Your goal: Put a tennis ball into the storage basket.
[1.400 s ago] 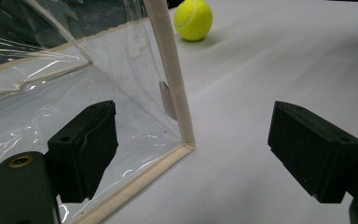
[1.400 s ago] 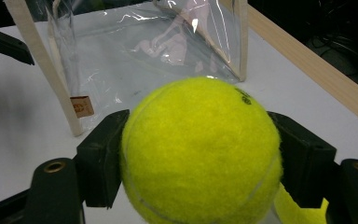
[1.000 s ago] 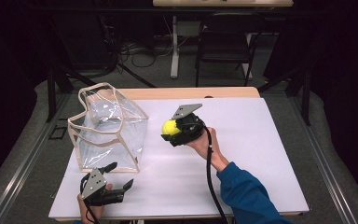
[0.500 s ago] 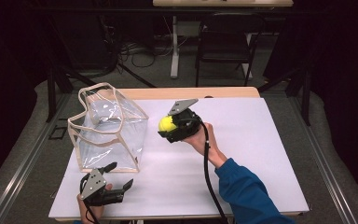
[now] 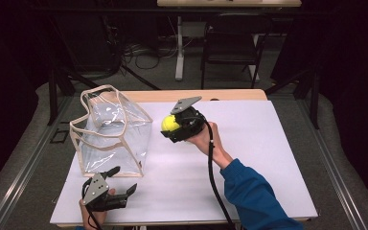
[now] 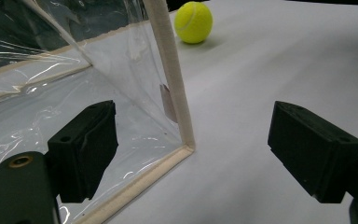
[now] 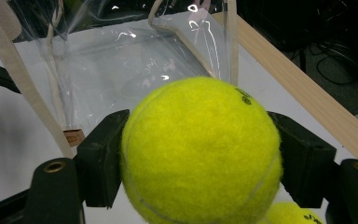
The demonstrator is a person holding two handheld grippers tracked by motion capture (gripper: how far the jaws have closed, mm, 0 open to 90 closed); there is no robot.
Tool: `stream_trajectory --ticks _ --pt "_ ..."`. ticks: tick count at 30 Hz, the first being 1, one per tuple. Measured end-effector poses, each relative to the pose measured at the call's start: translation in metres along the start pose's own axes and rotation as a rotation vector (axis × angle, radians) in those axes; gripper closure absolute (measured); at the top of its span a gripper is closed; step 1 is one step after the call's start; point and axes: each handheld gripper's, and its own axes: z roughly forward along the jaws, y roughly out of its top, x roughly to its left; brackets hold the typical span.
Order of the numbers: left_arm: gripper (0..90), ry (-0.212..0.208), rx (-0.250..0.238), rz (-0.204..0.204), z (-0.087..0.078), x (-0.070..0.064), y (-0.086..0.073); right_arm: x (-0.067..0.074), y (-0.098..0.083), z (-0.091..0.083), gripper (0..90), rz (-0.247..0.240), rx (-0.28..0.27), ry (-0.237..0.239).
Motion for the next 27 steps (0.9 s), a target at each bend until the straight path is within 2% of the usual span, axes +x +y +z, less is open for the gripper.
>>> stream_trajectory --ticks 27 --pt "16.1 0.001 -0.010 -0.002 -0.001 0.000 0.000 -0.004 0.023 0.003 26.2 -0.018 0.025 -0.003"
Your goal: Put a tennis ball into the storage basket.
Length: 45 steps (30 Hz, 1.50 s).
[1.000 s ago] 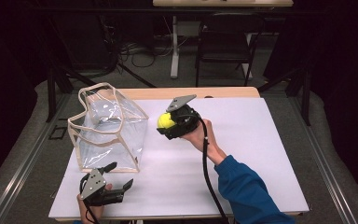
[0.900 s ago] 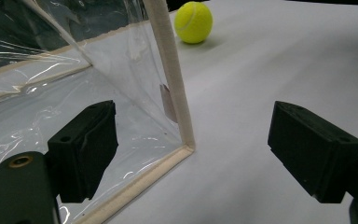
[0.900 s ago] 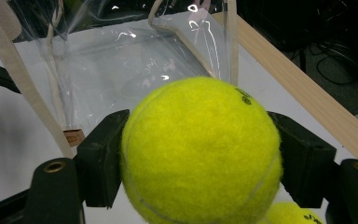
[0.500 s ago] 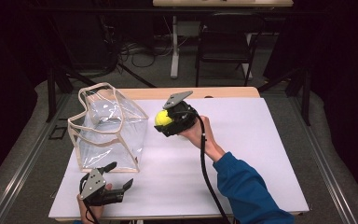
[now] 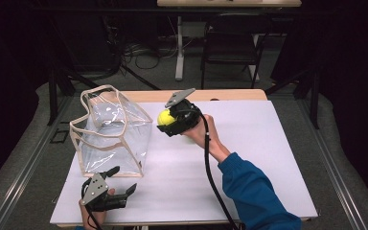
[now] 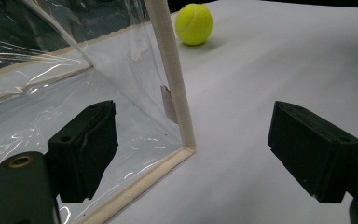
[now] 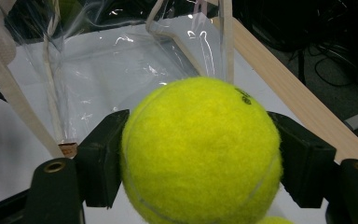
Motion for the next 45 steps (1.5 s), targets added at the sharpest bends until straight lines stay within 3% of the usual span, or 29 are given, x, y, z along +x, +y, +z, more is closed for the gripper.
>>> stream_trajectory --ticks 45 --pt "16.1 -0.001 -0.007 0.001 -0.002 0.000 0.000 -0.001 0.032 -0.002 26.3 -0.031 0.029 -0.006"
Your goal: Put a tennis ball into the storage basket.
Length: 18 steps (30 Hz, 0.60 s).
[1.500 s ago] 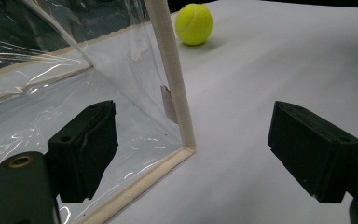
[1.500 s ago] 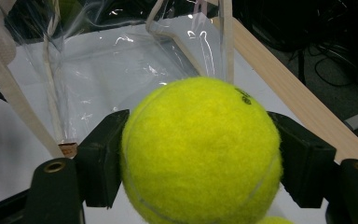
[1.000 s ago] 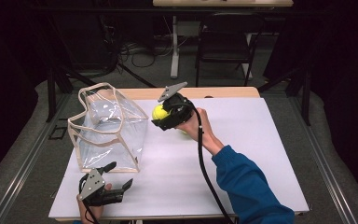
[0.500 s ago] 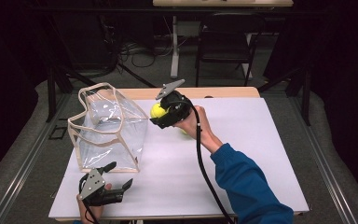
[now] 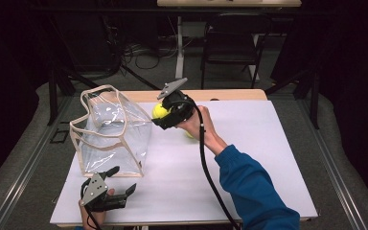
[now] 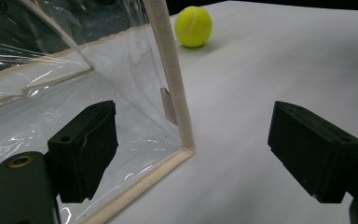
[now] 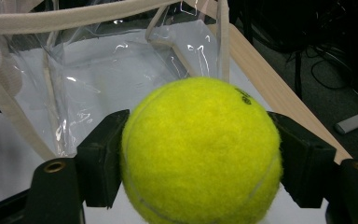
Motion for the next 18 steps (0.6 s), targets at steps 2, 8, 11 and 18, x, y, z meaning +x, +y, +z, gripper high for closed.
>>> stream_trajectory --ticks 2,8,11,18 --pt "16.1 0.001 0.000 0.000 0.0000 -0.0003 0.0001 0.0002 0.0004 0.0002 26.2 -0.002 0.001 0.000" --pt "16.1 -0.002 0.000 -0.004 0.0003 0.0002 -0.0003 -0.0009 0.0032 -0.0004 26.3 -0.007 0.003 0.000" --pt "16.1 -0.003 0.000 -0.002 0.0003 0.0000 -0.0001 -0.0008 0.0046 -0.0002 26.2 -0.009 0.007 -0.001" --pt "16.1 -0.002 -0.001 -0.002 0.0001 0.0004 -0.0002 0.0000 0.0081 0.0008 26.2 -0.025 0.024 -0.007"
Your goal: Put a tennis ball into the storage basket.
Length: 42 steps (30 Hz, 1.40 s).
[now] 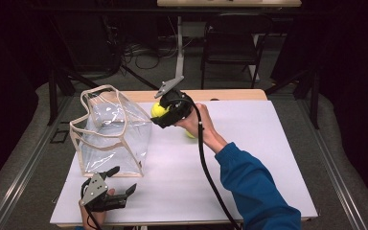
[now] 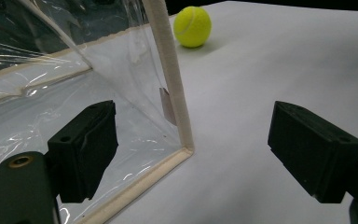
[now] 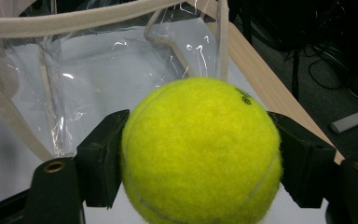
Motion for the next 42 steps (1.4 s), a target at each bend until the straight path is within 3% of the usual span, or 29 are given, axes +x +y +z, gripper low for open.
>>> stream_trajectory --ticks 42 --pt "16.1 -0.001 -0.010 -0.011 0.000 0.001 0.000 0.002 0.034 0.005 26.3 -0.014 -0.046 0.009"
